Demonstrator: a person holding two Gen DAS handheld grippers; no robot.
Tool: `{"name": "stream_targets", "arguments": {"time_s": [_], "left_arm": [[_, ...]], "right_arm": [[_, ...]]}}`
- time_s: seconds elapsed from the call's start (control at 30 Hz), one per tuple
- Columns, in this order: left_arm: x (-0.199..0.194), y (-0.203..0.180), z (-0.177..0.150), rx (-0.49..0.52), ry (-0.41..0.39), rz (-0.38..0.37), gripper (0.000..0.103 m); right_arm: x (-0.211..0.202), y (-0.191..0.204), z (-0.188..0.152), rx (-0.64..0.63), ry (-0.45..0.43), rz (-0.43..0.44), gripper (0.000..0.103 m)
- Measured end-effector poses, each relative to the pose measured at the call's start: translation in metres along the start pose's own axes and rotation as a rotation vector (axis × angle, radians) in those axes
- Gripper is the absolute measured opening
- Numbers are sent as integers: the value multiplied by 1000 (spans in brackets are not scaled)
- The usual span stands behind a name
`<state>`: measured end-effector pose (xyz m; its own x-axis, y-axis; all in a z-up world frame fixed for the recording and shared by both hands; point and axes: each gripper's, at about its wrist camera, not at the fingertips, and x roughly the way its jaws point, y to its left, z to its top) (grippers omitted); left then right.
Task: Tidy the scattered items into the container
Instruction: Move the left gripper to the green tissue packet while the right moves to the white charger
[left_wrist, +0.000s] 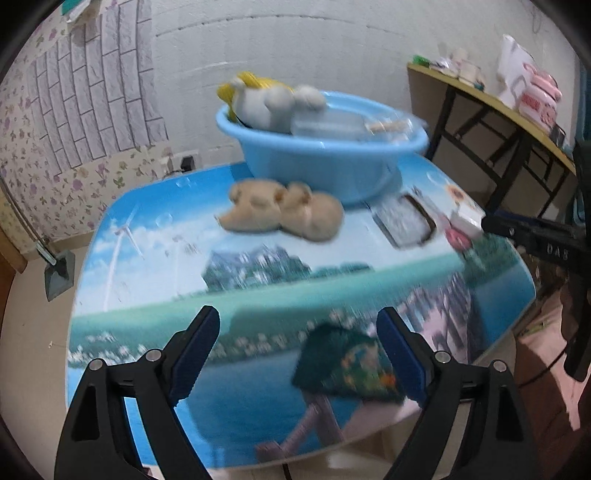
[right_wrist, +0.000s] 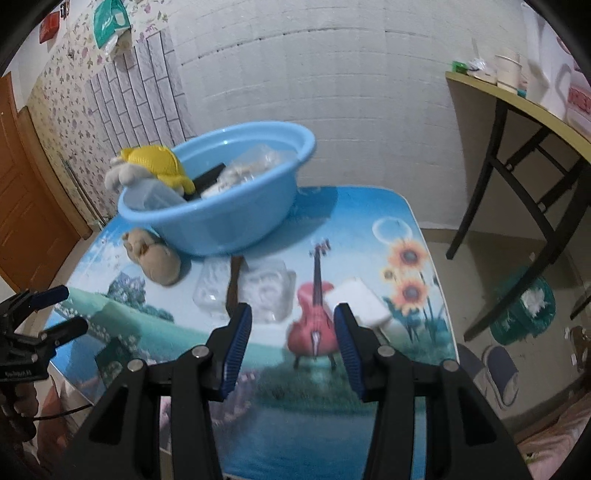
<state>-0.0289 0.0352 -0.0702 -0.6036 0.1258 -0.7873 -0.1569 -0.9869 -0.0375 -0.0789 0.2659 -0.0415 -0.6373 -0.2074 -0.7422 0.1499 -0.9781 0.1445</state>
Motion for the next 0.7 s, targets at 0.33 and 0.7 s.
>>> {"name": "stream_targets", "arguments": {"time_s": [0.33, 0.7], "left_arm": [[9, -21, -27, 60, 64, -42, 90], [28, -31, -32, 97, 81, -37, 97]], "right_arm": [[9, -27, -11, 56, 25, -78, 46], [28, -45, -8, 35, 44, -98, 60]]}}
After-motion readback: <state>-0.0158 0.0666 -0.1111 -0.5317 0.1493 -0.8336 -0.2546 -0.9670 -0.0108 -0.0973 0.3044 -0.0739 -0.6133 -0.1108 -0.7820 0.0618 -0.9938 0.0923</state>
